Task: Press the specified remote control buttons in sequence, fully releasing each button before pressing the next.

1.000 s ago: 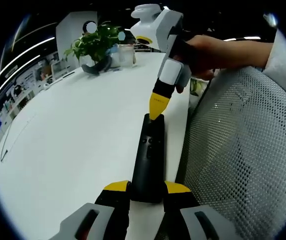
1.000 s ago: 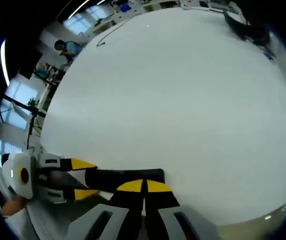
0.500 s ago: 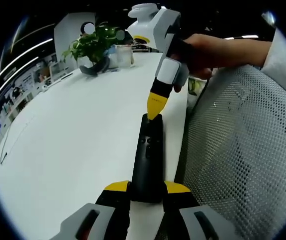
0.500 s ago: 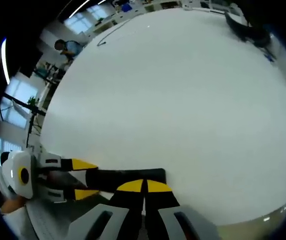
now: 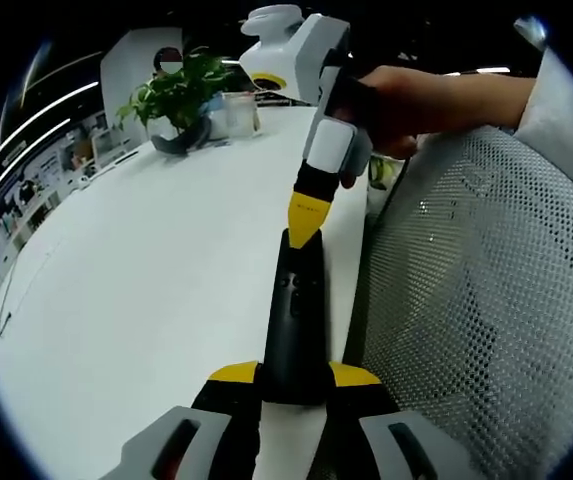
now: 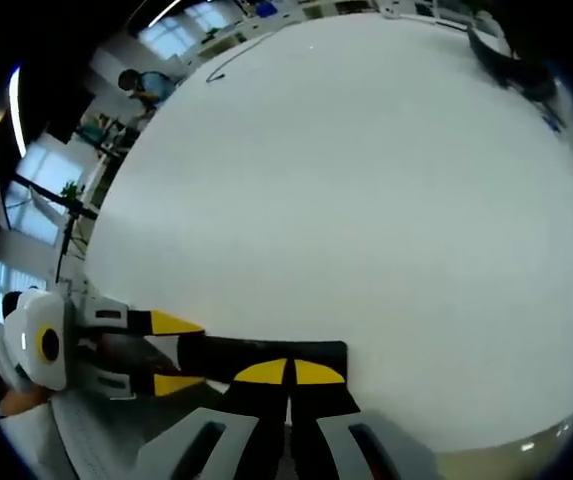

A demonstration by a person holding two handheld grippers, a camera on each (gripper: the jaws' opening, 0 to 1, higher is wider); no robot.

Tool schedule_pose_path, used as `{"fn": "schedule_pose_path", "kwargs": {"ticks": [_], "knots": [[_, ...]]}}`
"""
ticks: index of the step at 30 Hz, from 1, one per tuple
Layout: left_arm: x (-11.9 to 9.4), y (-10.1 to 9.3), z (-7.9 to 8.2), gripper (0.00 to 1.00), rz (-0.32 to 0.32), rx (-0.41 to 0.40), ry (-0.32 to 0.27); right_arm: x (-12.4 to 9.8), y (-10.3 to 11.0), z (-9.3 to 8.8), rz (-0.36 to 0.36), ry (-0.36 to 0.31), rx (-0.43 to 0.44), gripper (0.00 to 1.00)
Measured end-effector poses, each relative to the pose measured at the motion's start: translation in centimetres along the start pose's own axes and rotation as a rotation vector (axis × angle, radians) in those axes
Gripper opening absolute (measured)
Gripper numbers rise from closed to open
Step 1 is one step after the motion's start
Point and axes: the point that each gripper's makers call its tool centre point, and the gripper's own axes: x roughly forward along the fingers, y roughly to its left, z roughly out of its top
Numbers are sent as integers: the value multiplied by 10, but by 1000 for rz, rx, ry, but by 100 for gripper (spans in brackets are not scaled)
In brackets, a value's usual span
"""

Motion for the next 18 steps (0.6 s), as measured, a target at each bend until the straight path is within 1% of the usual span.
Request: {"fn": "schedule_pose_path", "kwargs": {"ticks": [6, 11, 18], "knots": [[0, 0, 0, 24, 3, -9, -4, 1, 0, 0, -11, -1, -17, 0], [0, 0, 0, 25, 4, -12, -6, 1, -1, 0, -1, -1, 1, 0], [0, 0, 0, 25, 4, -13, -6, 1, -1, 0, -1, -1, -14, 0]]}}
